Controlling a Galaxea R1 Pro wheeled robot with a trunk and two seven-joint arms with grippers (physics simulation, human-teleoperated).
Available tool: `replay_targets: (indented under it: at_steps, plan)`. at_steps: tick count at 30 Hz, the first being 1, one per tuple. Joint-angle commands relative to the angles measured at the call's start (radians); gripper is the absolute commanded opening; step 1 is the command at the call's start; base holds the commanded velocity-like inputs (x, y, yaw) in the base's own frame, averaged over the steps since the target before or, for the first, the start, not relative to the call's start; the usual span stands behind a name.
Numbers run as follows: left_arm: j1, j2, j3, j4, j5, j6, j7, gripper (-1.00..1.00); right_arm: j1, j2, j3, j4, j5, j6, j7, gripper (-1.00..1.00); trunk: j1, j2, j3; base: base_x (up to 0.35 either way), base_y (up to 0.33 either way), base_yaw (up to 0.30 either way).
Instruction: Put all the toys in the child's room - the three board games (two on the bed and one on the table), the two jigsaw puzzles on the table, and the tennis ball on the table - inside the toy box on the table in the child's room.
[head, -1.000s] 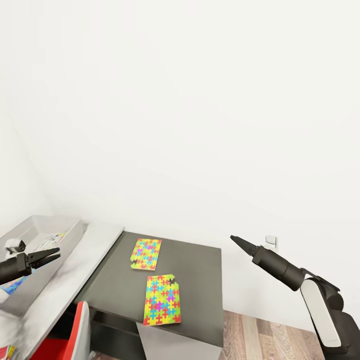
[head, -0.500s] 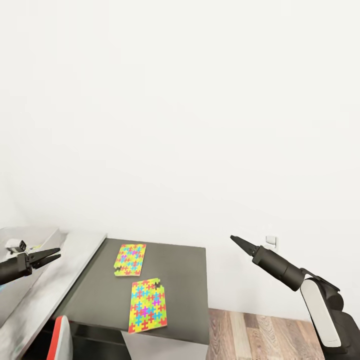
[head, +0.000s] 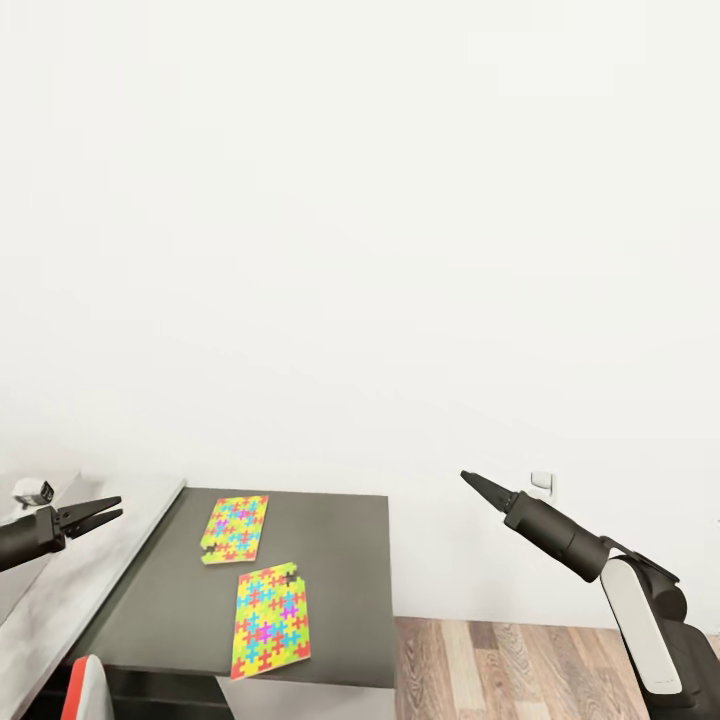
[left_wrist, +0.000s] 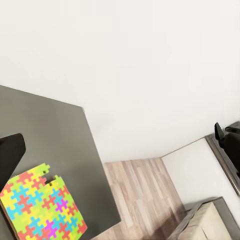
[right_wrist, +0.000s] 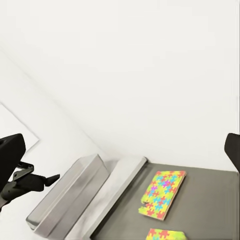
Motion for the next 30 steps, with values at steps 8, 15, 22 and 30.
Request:
replay_targets:
  at_steps: [8, 15, 22, 30]
  plan:
    - [-0.001, 0.000, 0.000, 0.000, -0.002, 0.011, -0.005, 1.00, -0.001, 0.000, -0.002, 0.009, -0.005, 0.007, -0.002, 1.00, 0.000, -0.001, -0.004, 0.025, -0.160, -0.049]
    - [-0.001, 0.000, -0.001, 0.000, -0.002, 0.011, -0.005, 1.00, -0.001, 0.002, 0.000, 0.015, 0.000, 0.003, -0.013, 1.00, 0.000, -0.001, -0.009, 0.115, -0.022, -0.083]
    - [-0.001, 0.000, -0.002, 0.000, -0.002, 0.011, -0.005, 1.00, -0.001, 0.002, -0.001, 0.043, 0.002, 0.002, -0.017, 1.00, 0.000, -0.001, -0.009, 0.042, -0.010, -0.010]
    - [-0.001, 0.000, -0.002, 0.000, -0.002, 0.011, -0.005, 1.00, -0.001, 0.002, -0.001, 0.049, -0.001, 0.002, -0.017, 1.00, 0.000, -0.001, -0.009, 0.004, -0.042, -0.001]
